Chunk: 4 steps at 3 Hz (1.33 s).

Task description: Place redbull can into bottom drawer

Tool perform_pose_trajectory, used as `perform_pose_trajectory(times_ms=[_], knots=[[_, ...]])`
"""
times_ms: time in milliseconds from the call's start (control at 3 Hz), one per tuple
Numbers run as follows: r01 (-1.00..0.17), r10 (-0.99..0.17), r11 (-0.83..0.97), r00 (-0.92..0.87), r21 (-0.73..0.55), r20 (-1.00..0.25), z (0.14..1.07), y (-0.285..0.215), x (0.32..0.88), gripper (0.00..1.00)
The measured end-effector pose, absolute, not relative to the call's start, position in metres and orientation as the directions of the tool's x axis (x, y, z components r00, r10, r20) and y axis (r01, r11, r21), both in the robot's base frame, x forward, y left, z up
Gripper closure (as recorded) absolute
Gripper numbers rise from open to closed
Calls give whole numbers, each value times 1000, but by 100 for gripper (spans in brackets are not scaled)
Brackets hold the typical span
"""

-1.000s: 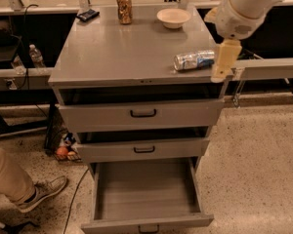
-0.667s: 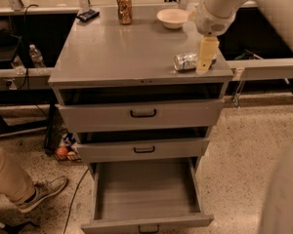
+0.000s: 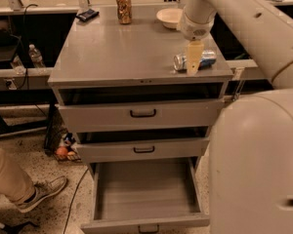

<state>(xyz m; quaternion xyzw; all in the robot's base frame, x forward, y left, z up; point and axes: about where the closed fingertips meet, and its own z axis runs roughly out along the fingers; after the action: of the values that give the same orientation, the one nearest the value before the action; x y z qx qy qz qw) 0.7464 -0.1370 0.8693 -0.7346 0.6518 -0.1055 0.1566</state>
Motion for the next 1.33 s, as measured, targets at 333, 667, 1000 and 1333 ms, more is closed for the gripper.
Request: perform_pose_trajectory(times_ms=[333,667,1000,1333], knots=[[-940,-992,-106,121,-325,-25,851,-137,755,0],[-947,-993,-104,114,-303,-14,841,-138,759,17],[-949,-994,-101,112,-298,-19,841,-140,758,40],[-939,-992,-106,125,-326,-37,860,-144,747,73]])
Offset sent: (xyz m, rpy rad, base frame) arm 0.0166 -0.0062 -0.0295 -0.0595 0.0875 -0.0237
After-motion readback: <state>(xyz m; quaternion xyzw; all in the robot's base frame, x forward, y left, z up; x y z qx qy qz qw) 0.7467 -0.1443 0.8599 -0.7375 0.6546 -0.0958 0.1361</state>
